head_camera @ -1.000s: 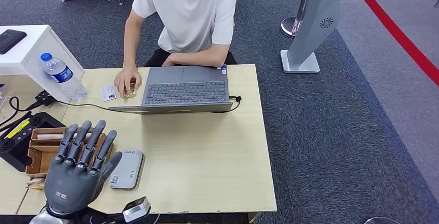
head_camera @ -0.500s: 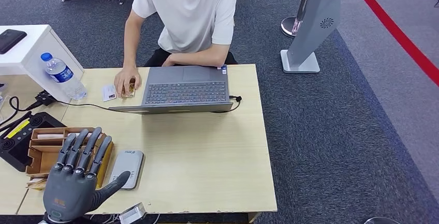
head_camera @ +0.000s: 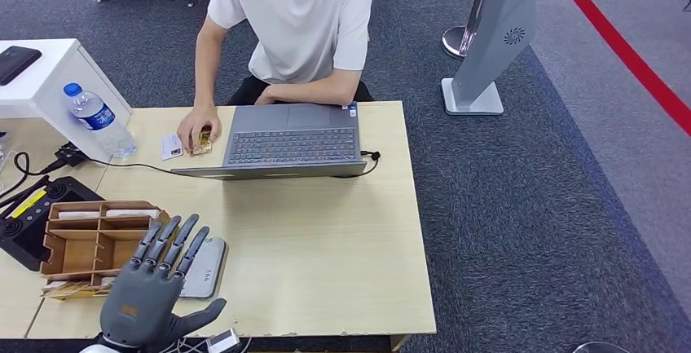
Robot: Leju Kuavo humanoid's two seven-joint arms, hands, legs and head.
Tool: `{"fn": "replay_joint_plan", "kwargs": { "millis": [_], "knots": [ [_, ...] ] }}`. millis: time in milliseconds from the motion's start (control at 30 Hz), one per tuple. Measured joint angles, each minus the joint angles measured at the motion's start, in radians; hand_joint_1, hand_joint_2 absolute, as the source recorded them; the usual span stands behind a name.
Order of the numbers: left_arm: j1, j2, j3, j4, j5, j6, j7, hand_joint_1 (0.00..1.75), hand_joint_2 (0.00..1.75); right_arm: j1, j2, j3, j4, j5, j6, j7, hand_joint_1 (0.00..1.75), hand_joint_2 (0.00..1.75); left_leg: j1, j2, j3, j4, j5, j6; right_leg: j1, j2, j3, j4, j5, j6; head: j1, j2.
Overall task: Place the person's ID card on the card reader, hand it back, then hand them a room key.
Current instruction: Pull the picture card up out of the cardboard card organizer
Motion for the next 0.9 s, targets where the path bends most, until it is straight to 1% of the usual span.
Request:
{"fn": "replay_joint_plan", "kwargs": {
  "millis": [100,200,367,600,767,900],
  "knots": [
    [-0.027,0.069,-0.074,-0.004,0.000,-0.020,0.058,0.00,1.75,0.000,0.000,-0.007,0.000,0.002,0.000,-0.002,0.00,1.75,0.000,0.000,0.000,0.000,0.000,0.000,0.000,0.000,0.000,0.000,0.000,0.000,0.000,0.000],
    [-0.049,0.120,-0.132,-0.008,0.000,-0.028,0.089,0.00,1.75,0.000,0.000,-0.011,0.000,0.004,0.000,-0.002,0.00,1.75,0.000,0.000,0.000,0.000,0.000,0.000,0.000,0.000,0.000,0.000,0.000,0.000,0.000,0.000],
    [-0.073,0.168,-0.186,-0.015,0.000,-0.030,0.111,0.00,1.75,0.000,0.000,-0.013,0.000,0.005,0.000,-0.002,0.00,1.75,0.000,0.000,0.000,0.000,0.000,0.000,0.000,0.000,0.000,0.000,0.000,0.000,0.000,0.000],
    [-0.131,0.252,-0.270,-0.046,0.000,-0.043,0.190,0.00,1.75,0.000,0.000,-0.023,0.000,0.012,0.000,-0.002,0.00,1.75,0.000,0.000,0.000,0.000,0.000,0.000,0.000,0.000,0.000,0.000,0.000,0.000,0.000,0.000],
    [-0.154,0.290,-0.316,-0.063,0.000,-0.043,0.215,0.00,1.75,0.000,0.000,-0.029,0.000,0.014,0.000,-0.002,0.00,1.75,0.000,0.000,0.000,0.000,0.000,0.000,0.000,0.000,0.000,0.000,0.000,0.000,0.000,0.000],
    [-0.173,0.328,-0.355,-0.087,0.000,-0.062,0.271,0.00,1.75,0.000,0.000,-0.032,0.000,0.014,0.000,-0.002,0.00,1.75,0.000,0.000,0.000,0.000,0.000,0.000,0.000,-0.001,0.000,0.000,0.000,0.000,0.000,0.000]
  ]
}}
